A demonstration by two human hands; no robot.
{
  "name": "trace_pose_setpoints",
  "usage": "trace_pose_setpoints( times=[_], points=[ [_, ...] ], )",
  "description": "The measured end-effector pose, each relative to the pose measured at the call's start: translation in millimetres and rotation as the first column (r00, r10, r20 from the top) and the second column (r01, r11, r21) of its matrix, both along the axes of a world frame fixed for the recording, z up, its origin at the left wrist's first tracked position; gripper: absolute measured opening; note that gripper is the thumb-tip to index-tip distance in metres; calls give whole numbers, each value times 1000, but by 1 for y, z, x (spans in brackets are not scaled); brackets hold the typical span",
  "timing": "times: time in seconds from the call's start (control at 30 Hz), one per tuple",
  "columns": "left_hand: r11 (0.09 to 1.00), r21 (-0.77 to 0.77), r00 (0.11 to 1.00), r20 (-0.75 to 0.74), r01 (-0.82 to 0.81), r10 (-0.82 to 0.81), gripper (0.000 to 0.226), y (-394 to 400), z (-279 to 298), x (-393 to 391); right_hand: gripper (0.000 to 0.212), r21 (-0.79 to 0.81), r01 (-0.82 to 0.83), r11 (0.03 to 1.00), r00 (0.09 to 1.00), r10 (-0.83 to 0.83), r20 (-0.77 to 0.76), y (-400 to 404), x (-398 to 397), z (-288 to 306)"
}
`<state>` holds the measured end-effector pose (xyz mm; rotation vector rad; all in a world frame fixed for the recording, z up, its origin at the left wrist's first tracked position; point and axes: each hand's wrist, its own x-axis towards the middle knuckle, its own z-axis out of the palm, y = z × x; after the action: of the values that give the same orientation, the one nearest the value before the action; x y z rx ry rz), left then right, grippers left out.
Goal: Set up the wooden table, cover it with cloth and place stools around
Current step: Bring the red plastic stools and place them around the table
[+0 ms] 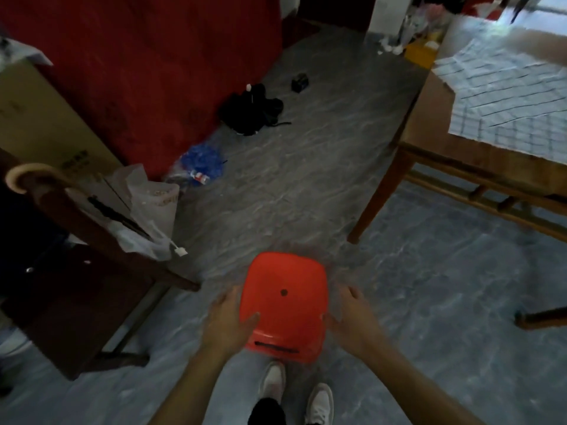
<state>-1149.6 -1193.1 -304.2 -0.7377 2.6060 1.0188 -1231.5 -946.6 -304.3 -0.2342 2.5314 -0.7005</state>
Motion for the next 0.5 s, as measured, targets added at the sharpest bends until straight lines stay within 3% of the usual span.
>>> trace_pose_setpoints(
  times=[0.1,0.2,0.33,0.5],
  points=[
    [999,-7,999,-17,-40,40,86,-11,-56,-22,67,-30,22,999,1000,-22,15,-9,-17,-48],
    [1000,9,1000,10,-23,23,79,-19,-112,-46,75,-100,69,993,997,-64,50,-20,-35,-101],
    [997,51,998,41,55,-57,74,-25,-181,-73,103,-5,91,996,996,-90,25,-30,-51,-175],
    [989,-48,986,105,138,-132,83,-29,-253,-94,127,51,196,979,965,-202,168,-45,-56,-242]
  ],
)
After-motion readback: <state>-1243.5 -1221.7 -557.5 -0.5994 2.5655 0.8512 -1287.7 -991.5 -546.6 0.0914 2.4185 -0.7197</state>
